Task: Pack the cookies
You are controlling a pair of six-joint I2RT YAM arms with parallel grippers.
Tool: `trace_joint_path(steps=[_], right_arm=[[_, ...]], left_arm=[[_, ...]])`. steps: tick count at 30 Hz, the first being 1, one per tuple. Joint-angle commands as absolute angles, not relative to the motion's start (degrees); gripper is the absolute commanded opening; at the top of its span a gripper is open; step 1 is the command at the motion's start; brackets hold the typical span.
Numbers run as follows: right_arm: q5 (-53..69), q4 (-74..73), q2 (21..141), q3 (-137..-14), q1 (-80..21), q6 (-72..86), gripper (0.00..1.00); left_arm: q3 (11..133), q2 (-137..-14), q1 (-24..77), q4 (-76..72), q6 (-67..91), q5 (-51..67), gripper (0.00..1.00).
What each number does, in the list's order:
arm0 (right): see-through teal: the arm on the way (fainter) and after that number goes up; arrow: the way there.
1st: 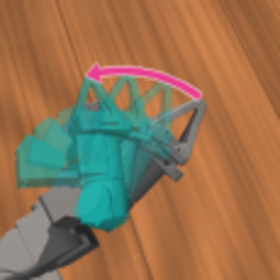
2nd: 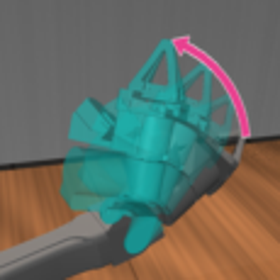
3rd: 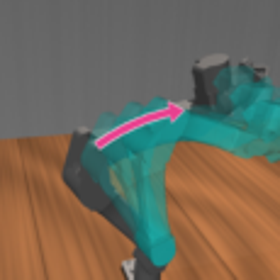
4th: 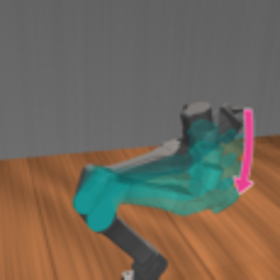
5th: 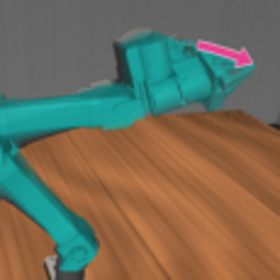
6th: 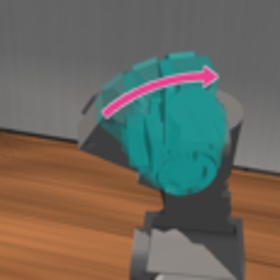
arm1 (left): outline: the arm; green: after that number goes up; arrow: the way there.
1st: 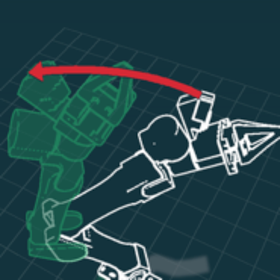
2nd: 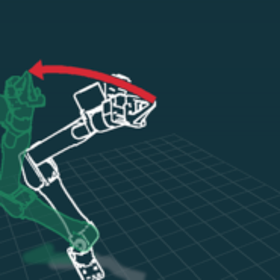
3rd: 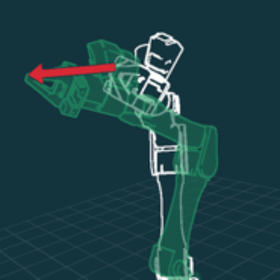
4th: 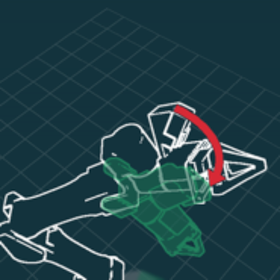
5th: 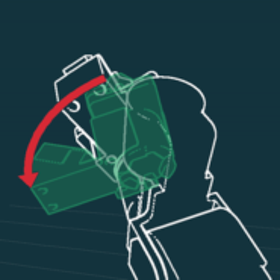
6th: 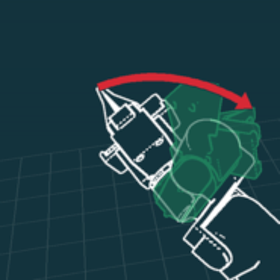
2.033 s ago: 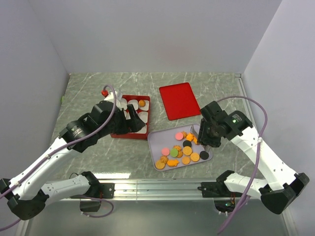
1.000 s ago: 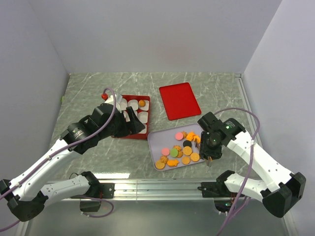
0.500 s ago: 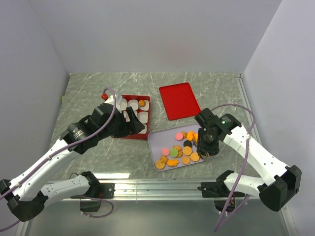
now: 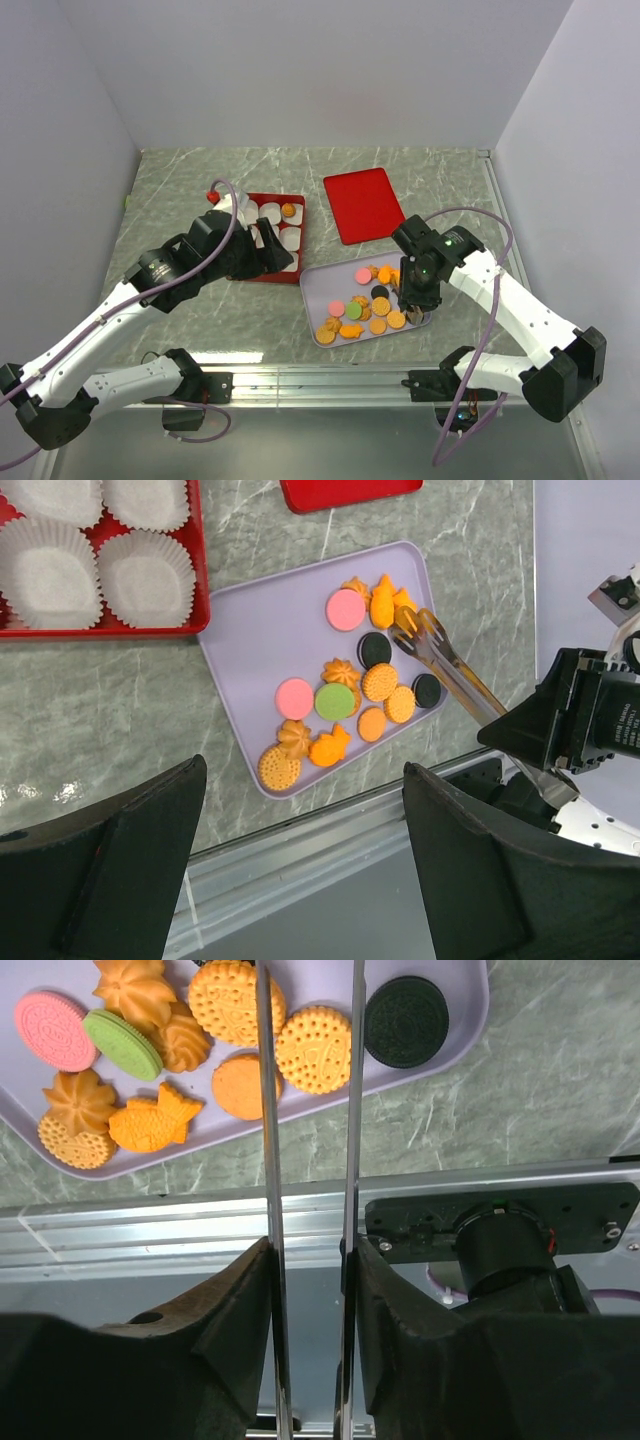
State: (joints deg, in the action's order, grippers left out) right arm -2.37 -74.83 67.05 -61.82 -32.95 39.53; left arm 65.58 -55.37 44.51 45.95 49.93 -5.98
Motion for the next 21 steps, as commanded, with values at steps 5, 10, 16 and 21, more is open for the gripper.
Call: trace_joint_path(steps=[5, 10, 16, 21], right_arm=[[-4.65, -75.40, 67.41, -64.15, -32.70, 39.99, 0.35], [-7.55, -79.00, 69.17, -70.20, -32.61, 40.43, 0.35], [-9.14, -82.44, 72.24, -78.99, -32.52, 41.48, 0.34], [-7.83, -82.18, 76.45, -86.30, -32.43, 40.96, 0.33]], left_arm=[[66.71, -54.85, 44.65, 46.67, 48.43, -7.29, 0.86], [67.32, -54.76, 44.65, 47.02, 47.81, -7.82, 0.86], [69.25, -54.49, 44.65, 48.86, 46.15, -10.72, 0.87], [72.07, -53.88, 44.65, 51.68, 44.21, -16.42, 0.90]])
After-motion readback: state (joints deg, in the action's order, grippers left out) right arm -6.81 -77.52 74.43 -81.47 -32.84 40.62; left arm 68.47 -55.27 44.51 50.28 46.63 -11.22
